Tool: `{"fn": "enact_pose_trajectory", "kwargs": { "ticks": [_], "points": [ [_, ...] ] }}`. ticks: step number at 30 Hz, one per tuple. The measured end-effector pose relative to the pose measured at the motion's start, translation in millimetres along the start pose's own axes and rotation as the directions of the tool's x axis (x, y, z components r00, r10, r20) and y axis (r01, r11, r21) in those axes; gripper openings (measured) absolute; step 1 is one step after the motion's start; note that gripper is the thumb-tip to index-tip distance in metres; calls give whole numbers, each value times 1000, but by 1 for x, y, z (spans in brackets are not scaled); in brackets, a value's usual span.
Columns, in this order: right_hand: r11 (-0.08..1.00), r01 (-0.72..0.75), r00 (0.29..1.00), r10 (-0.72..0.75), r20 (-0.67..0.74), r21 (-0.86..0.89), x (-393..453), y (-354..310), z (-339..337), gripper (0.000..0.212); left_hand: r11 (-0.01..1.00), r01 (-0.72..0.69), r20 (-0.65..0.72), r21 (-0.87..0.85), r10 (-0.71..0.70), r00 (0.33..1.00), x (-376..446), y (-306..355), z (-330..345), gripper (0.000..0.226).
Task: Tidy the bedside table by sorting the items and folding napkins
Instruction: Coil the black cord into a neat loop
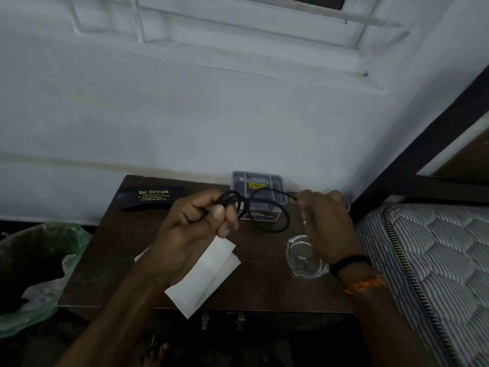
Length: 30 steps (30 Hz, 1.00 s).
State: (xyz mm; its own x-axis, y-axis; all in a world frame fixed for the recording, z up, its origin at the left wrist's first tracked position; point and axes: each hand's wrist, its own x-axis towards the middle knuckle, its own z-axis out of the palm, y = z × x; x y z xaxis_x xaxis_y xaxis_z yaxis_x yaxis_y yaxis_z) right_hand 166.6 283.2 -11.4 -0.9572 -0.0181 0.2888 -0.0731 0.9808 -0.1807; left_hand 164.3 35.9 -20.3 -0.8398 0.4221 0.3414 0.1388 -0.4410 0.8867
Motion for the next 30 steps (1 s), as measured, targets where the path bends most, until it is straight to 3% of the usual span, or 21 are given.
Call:
{"fn": "enact_pose_trajectory", "kwargs": {
  "ticks": [4,11,13,14,16,18,20,24,26,30],
  "points": [
    [995,91,987,-96,127,46,-4,-10,11,35,934,-31,-209,-355,-47,977,6,-2,-6,25],
    [987,145,948,-158,275,67,-4,-20,38,33,855,-9,-330,-518,-190,925,11,-5,-22,26],
    [985,140,958,-161,237,103,-3,-23,40,32,853,3,-341,-522,-213,916,12,-6,-22,21],
    [972,115,971,-154,183,207,-3,-27,39,32,855,16,-338,-519,-223,914,12,-7,-22,19],
    [814,0,991,-78,109,582,-4,-41,32,29,862,50,-319,-504,-239,917,12,-8,-19,15],
    [505,-100,988,-54,147,857,-2,-57,24,33,875,86,-299,-477,-253,920,11,-9,-15,15],
    [342,-117,990,-33,136,932,1,-67,21,44,890,129,-278,-438,-271,922,11,-10,-11,17],
    [203,-83,992,112,61,976,6,-74,23,37,902,234,-237,-363,-332,913,8,-10,-8,19],
    [277,-56,990,143,17,959,7,-67,27,34,906,282,-221,-317,-359,907,7,-10,-9,21],
    [712,62,989,50,-138,700,8,-51,34,28,864,334,-88,-377,-392,916,4,-6,-12,20]
  ]
}}
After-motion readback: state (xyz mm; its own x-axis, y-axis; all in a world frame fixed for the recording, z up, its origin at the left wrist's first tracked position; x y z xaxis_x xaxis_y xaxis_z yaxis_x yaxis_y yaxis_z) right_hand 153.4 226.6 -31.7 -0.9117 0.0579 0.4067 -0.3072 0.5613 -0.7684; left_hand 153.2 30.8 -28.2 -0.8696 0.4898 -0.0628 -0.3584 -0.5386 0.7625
